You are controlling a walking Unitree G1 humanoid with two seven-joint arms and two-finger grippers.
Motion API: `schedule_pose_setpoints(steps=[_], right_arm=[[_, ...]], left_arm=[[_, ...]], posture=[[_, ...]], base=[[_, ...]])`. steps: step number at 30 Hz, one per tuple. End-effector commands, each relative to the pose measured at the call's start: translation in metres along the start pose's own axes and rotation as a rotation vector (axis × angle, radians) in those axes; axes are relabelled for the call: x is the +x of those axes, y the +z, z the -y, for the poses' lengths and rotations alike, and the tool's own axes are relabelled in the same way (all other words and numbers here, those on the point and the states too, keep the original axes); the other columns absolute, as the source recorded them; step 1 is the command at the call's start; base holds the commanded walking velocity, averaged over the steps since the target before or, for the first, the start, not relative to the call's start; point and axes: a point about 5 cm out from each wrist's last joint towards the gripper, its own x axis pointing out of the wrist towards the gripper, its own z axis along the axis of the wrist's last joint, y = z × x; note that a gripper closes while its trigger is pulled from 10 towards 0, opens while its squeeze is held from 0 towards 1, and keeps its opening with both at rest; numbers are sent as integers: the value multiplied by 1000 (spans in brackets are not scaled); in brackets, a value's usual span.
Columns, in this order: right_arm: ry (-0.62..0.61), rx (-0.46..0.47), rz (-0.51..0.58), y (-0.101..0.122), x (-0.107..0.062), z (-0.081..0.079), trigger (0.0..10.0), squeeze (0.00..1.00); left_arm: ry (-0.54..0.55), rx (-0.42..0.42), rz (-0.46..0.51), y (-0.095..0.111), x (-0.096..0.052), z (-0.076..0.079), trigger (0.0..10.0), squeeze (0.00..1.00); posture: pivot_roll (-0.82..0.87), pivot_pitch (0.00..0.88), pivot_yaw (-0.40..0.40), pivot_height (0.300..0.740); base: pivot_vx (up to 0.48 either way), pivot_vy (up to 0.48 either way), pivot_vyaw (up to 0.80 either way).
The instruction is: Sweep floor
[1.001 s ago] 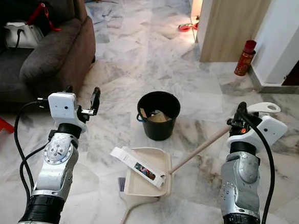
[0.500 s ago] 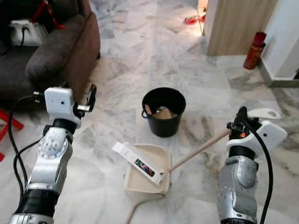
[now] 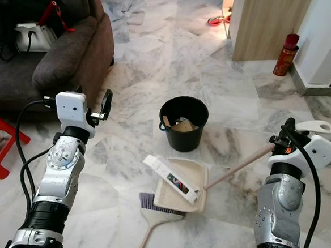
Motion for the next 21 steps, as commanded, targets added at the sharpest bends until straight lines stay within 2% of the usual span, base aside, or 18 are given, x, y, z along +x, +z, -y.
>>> schedule_pose_setpoints(steps=[1, 7, 11, 14, 21], right_arm=[[17, 33, 53, 10, 3, -7, 10000, 0], [35, 36, 67, 15, 10, -11, 10000, 0], [50, 33, 55, 12, 14, -13, 10000, 0], [69, 32, 40, 9, 17, -17, 10000, 0], [89, 25, 46, 14, 20, -19, 10000, 0]], left_arm=[[11, 6, 14, 2, 2, -3, 10000, 0], [31, 13, 16, 1, -1, -9, 10000, 0], [68, 29, 19, 2, -4, -18, 10000, 0], [104, 43, 11, -1, -12, -27, 10000, 0], [124, 41, 6, -1, -15, -29, 10000, 0]], posture=[[49, 110, 65, 740], [68, 112, 47, 740], [96, 112, 28, 740], [114, 103, 10, 740], [109, 103, -7, 740]], base=[[0, 0, 0], [0, 0, 0], [0, 0, 0], [0, 0, 0], [0, 0, 0]])
